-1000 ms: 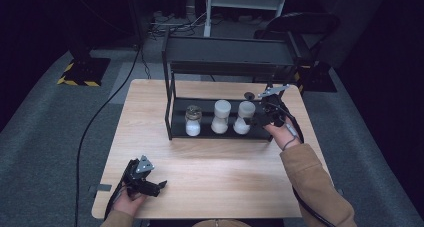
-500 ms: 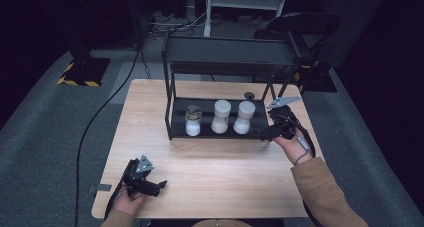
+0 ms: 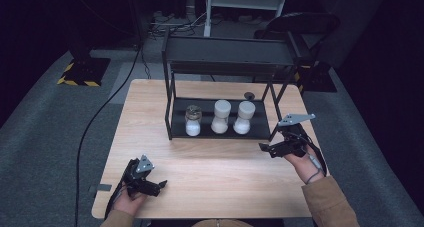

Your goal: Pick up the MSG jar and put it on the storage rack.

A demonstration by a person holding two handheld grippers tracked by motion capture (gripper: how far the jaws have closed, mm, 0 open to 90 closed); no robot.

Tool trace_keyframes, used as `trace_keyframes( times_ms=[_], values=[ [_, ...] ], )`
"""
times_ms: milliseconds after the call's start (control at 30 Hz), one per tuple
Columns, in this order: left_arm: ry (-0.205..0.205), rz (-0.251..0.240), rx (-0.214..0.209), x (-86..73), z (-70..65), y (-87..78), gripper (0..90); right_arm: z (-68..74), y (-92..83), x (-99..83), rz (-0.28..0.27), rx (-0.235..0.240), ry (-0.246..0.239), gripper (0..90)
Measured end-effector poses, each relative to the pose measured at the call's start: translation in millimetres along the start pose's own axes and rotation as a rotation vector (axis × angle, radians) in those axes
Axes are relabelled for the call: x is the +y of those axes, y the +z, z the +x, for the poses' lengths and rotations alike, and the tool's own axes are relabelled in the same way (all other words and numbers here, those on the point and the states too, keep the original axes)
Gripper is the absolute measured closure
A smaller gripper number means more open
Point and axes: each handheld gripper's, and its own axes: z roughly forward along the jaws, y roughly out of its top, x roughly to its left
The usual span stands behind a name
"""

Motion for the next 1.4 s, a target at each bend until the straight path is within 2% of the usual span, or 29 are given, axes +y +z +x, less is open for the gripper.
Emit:
trace_keyframes(
  times_ms=[133, 367, 500, 933, 1033, 1067, 1167, 1400],
  values=[
    [0.000, 0.000, 0.000, 0.0, 0.0, 0.0, 0.0, -0.4, 3.1, -15.2, 0.000, 0.013, 0.015, 0.6],
    [-0.002, 0.000, 0.000, -0.1, -0.2, 0.1, 0.0, -1.6, 14.4, -36.6, 0.015, 0.008, 0.017, 0.7],
    [-0.003, 0.000, 0.000, 0.1, -0.2, 0.0, 0.0, -2.2, 21.4, -49.1, 0.005, -0.001, 0.027, 0.9],
    [0.000, 0.000, 0.000, 0.0, -0.1, 0.1, 0.0, -2.4, 45.3, -81.3, 0.006, -0.004, -0.001, 0.9],
    [-0.002, -0.001, 0.000, -0.1, -0.2, 0.1, 0.0, 2.0, 49.7, -90.5, -0.014, -0.039, -0.023, 0.7],
    [-0.001, 0.000, 0.000, -0.1, -0.1, 0.1, 0.0, 2.9, 51.3, -92.7, -0.014, -0.047, -0.022, 0.7],
    [-0.001, 0.001, 0.000, 0.0, -0.2, 0.0, 0.0, -0.8, 56.2, -95.9, 0.006, -0.027, -0.012, 0.7],
    [-0.003, 0.000, 0.000, 0.0, -0.3, 0.1, 0.0, -2.0, 65.0, -103.2, 0.031, -0.012, -0.009, 0.7]
  ],
)
